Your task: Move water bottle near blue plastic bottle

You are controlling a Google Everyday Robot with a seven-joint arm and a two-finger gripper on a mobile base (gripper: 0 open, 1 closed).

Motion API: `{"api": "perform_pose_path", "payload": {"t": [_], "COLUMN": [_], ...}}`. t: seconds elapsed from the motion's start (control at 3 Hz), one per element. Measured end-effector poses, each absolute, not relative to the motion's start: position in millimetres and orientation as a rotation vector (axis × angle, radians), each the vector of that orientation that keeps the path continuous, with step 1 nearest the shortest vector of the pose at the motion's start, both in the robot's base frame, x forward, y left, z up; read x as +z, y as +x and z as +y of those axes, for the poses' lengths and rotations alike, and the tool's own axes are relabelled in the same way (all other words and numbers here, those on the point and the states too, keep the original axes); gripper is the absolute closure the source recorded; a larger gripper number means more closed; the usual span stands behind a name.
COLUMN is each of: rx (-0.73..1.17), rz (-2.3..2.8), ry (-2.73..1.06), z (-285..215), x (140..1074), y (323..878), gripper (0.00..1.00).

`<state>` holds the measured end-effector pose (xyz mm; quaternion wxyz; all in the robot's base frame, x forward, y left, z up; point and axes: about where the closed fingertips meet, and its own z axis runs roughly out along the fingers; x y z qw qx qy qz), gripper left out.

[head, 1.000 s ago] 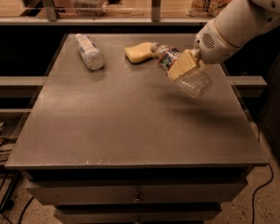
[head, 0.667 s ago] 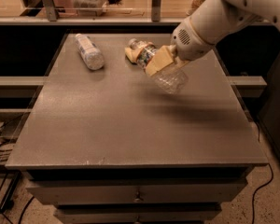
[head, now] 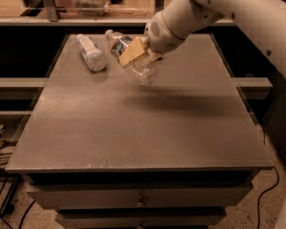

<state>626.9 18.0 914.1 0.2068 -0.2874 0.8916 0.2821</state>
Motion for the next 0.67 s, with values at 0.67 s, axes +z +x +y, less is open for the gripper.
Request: {"api": "perform_pose_path", "payload": {"t": [0.67], "rx": [0.845], "rz": [2.459], "ry": [-0.780], "z": [50.6], "x": [910.0], "y": [684.3], "gripper": [0.38]}}
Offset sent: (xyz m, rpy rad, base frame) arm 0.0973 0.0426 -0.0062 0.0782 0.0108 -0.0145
